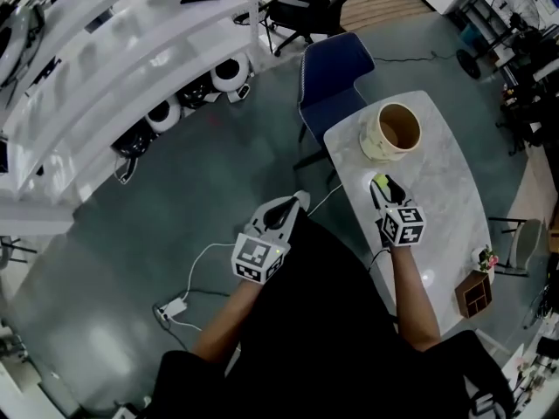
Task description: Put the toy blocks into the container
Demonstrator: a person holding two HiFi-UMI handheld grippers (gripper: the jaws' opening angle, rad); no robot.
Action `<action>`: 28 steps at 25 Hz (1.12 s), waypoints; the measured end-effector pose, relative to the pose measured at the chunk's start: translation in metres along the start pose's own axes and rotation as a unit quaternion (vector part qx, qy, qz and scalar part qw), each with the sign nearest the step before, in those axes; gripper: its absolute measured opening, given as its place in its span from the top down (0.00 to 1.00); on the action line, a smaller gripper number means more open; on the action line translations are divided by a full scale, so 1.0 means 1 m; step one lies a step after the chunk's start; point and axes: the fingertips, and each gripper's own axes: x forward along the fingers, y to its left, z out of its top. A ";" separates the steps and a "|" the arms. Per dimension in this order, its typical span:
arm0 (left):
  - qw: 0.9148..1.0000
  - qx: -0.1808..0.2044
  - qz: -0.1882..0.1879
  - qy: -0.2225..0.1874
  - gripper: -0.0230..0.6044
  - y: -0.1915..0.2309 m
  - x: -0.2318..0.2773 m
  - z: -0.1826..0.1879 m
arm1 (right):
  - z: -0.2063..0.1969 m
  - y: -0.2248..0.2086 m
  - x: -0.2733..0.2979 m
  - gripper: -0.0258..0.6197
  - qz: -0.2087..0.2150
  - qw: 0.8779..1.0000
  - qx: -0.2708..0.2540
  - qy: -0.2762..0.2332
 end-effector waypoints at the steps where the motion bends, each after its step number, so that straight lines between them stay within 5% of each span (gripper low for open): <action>1: 1.000 0.000 -0.001 0.002 0.96 0.005 0.004 0.002 | 0.004 -0.002 0.005 0.69 -0.002 1.000 0.001 -0.001; 11: 0.996 0.026 -0.069 0.057 0.96 0.036 0.108 0.023 | 0.029 -0.043 0.052 0.69 -0.027 0.999 0.028 -0.004; 20: 0.982 0.069 -0.150 0.094 0.96 0.021 0.226 0.045 | 0.028 -0.111 0.073 0.69 -0.061 0.995 0.084 -0.008; 28: 0.974 0.078 -0.180 0.117 0.96 0.017 0.278 0.051 | 0.037 -0.153 0.090 0.69 -0.072 0.992 0.102 -0.005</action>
